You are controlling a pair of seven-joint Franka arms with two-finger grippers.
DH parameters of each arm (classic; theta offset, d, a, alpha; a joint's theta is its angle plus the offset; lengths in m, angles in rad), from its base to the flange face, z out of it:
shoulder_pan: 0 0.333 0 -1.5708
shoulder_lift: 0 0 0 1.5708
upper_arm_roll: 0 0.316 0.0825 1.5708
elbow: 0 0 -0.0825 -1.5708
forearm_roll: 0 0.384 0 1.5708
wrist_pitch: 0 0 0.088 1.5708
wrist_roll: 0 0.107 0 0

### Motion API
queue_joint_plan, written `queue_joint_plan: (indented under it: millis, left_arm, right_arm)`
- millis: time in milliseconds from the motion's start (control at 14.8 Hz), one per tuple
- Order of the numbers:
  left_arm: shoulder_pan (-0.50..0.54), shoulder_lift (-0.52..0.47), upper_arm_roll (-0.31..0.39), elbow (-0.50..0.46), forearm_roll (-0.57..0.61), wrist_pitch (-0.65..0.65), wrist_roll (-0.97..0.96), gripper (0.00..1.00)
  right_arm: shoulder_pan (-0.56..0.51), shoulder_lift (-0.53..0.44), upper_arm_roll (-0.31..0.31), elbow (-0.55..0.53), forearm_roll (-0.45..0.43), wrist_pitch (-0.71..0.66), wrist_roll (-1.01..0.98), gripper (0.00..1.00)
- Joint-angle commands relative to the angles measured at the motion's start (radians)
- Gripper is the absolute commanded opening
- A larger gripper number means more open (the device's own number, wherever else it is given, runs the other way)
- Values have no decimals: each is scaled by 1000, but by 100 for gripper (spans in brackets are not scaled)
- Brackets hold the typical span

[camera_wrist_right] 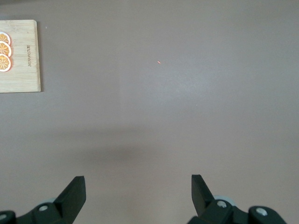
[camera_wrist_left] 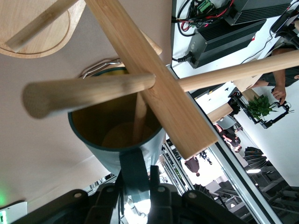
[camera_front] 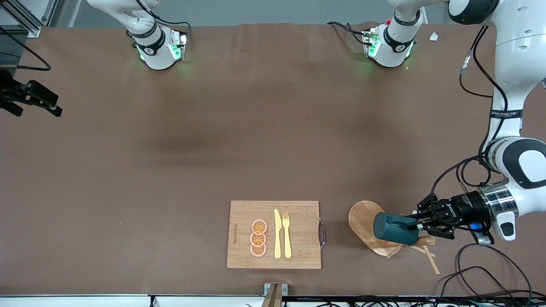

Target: Pass cup and hang on rack

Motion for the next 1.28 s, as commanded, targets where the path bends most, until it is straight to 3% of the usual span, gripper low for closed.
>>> queue_joint_plan:
  millis: [0, 68, 338, 540, 878, 1215]
  left_arm:
    - [6, 4, -2, 17, -27, 2, 21, 73]
    - [6, 0, -5, 19, -27, 13, 19, 99]
    - [1, -16, -16, 43, -27, 14, 3, 100]
    - [-10, -100, -7, 40, 25, 10, 3, 100]
    - [-98, -261, -50, 7, 557, -19, -4, 100]
    - [-135, -380, -102, 11, 1031, -240, 71, 100]
  right_arm:
    - [4, 2, 2, 12, -12, -10, 13, 100]
    - [4, 2, 2, 12, -12, -10, 13, 100]
    - [2, 2, 2, 12, -12, -10, 11, 100]
    - [2, 2, 2, 10, -11, -10, 11, 100]
    - [1, 2, 2, 12, -11, -10, 11, 100]
    - [4, 2, 2, 10, -8, -10, 16, 100]
